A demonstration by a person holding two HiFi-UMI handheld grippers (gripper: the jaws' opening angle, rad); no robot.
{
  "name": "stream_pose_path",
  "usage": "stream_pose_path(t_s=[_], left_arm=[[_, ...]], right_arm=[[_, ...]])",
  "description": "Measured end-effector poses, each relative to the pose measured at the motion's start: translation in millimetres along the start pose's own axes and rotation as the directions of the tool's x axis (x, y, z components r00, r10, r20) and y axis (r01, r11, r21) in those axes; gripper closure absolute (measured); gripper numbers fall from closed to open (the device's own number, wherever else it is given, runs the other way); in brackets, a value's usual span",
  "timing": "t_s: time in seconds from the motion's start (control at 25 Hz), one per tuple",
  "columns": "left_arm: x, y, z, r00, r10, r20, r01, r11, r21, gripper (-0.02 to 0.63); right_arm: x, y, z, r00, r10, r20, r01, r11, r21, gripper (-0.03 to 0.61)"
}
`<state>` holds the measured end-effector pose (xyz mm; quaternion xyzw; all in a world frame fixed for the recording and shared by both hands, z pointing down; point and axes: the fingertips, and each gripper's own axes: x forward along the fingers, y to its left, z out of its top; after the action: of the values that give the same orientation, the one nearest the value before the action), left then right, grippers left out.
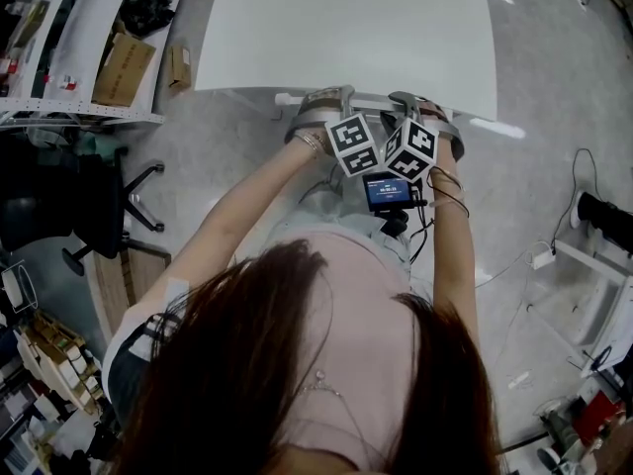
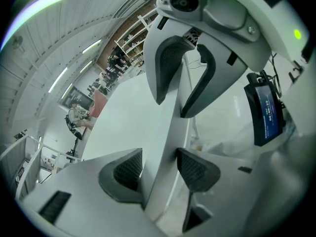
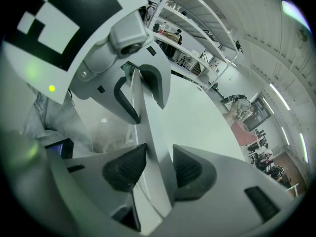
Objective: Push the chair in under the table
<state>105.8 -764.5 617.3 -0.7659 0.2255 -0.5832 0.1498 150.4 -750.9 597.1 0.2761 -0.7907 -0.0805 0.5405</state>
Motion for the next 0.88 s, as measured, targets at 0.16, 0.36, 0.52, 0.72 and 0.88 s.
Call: stream_pose_path(t_s=[0.16,0.36,0.52,0.72,0.88], left_arm=[[3.1,4.1,-2.5,1.0,0.002,-0.001,-0.002,1.0,-0.002,0.39],[5.1,6.0,-2.6,1.0,0.006,-0.001,-0.006,1.0,0.002,0.39],[6.6,7.8,-0.8,1.0,0.006,0.002,-0.006,1.0,0.004,0.39],[8.6,9.5,-2.1,1.0,0.007,0.0,-0.007,1.0,0.006,0.39],[9.7,9.4,-0.8,1.0,0.01,0.001,-0.01,1.0,0.011,0.388]], right_arm=[[4.5,-2.2,2.6,1.0,-0.001,0.005,0.001,1.0,-0.003,0.411],[6.2,-4.3,2.9,1.0,-0.007,0.007,0.007,1.0,-0.004,0.411],[7.0,-6.9,2.1,1.0,-0.01,0.007,0.01,1.0,-0.003,0.41],[9.6,-8.2,2.6,1.0,-0.011,0.006,0.011,1.0,-0.003,0.41],[9.8,-9.2,1.2,1.0,-0.017,0.008,0.017,1.0,-0.004,0.408]])
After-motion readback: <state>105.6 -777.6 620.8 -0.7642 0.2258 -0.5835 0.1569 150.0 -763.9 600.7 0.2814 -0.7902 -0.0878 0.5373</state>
